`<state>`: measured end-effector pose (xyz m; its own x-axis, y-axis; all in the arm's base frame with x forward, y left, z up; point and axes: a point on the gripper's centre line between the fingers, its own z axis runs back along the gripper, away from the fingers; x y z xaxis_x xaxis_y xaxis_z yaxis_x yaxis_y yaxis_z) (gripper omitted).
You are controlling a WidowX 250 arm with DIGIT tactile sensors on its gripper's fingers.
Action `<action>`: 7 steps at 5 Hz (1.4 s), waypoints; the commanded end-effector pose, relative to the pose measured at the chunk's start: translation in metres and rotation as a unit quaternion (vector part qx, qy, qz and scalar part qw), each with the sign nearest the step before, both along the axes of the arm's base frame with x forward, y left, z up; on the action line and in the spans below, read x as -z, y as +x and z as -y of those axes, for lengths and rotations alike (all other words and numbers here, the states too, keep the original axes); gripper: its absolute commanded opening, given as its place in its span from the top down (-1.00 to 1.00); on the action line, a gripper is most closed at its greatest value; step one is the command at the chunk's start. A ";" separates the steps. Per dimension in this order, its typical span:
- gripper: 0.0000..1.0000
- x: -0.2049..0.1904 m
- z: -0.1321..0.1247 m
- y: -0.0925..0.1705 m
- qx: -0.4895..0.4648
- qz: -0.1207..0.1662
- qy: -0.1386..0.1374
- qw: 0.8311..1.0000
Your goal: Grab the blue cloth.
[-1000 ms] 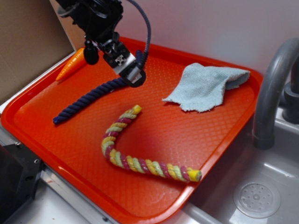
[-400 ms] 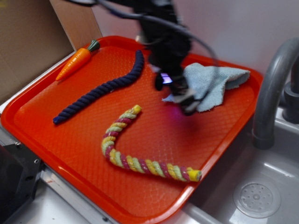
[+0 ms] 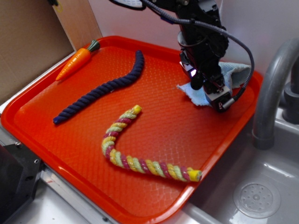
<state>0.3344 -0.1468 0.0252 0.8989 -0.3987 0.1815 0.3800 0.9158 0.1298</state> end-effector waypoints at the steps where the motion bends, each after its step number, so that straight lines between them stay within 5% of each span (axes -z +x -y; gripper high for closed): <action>1: 1.00 0.013 -0.038 0.030 -0.103 -0.042 -0.034 0.993; 3: 1.00 0.029 -0.082 0.015 -0.165 -0.104 -0.074 0.978; 4: 1.00 -0.020 -0.090 -0.030 -0.200 -0.114 -0.091 0.969; 6: 1.00 -0.109 -0.102 -0.104 -0.143 -0.072 -0.212 0.964; 7: 1.00 -0.156 -0.112 -0.123 -0.151 -0.030 -0.243 0.958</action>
<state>0.2105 -0.0391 0.1749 0.9850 -0.0060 0.1722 0.0684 0.9309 -0.3588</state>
